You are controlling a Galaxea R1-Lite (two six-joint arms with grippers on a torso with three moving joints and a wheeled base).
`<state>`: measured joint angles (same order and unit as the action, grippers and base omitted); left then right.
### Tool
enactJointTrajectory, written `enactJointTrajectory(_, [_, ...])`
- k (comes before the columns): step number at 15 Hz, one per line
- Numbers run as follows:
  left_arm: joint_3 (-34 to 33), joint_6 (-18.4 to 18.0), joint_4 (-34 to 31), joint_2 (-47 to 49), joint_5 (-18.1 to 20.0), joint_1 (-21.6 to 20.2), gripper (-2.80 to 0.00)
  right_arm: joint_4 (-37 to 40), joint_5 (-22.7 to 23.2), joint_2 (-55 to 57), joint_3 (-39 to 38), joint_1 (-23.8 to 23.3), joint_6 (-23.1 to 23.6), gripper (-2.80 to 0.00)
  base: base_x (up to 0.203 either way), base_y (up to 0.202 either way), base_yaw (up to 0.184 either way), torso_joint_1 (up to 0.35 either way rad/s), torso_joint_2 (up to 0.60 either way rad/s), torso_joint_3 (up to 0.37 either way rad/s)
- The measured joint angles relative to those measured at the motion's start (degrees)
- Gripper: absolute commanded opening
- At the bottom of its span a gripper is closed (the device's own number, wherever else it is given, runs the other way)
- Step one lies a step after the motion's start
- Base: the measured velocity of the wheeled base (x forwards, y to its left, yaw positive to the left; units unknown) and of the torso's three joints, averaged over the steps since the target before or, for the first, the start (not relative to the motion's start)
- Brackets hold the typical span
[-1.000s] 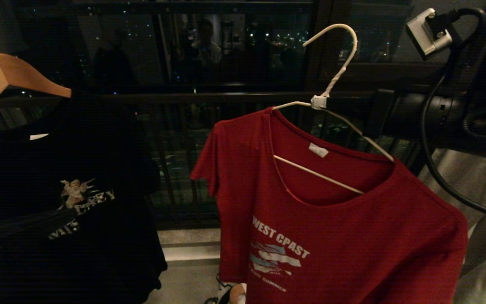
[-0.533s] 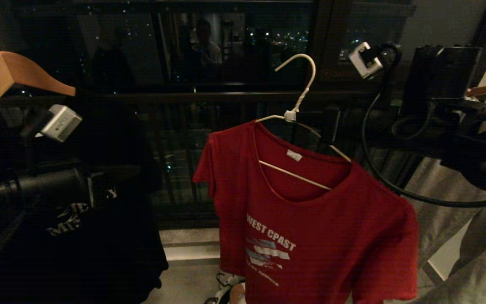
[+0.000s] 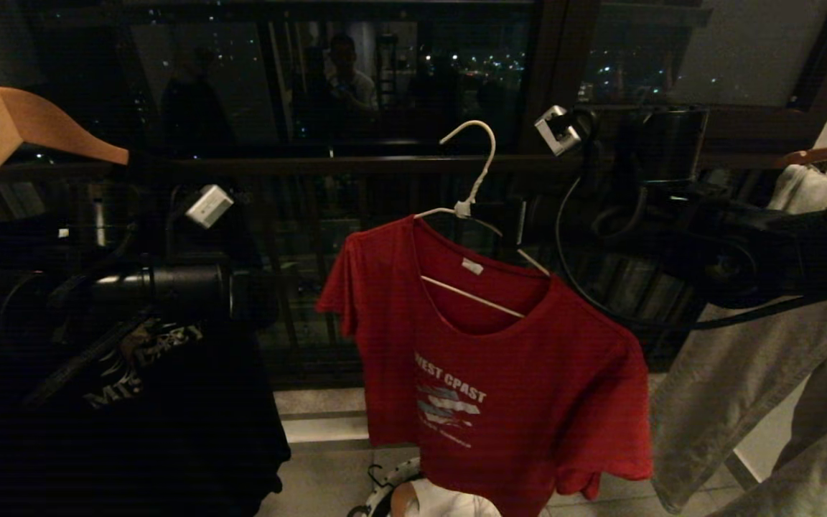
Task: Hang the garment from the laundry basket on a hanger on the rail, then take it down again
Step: Take the clothes off the clothes rack
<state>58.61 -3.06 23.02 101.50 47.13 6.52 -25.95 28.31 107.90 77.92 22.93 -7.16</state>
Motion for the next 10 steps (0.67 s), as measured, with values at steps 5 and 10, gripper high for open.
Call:
enactJointTrajectory(5, [9.36, 0.12, -0.05, 9.58, 0.98, 0.78, -2.8, 0.02, 0.1, 1.66, 1.63, -0.95, -0.22, -2.8, 0.0, 0.0, 0.0, 0.0, 0.0, 0.0])
enactJointTrajectory(10, [15.07, 0.48, -0.04, 16.41, 0.71, 0.87, -2.8, 0.0, 0.24, 1.78, 1.71, -1.07, -0.37, -2.8, 0.0, 0.0, 0.0, 0.0, 0.0, 0.0])
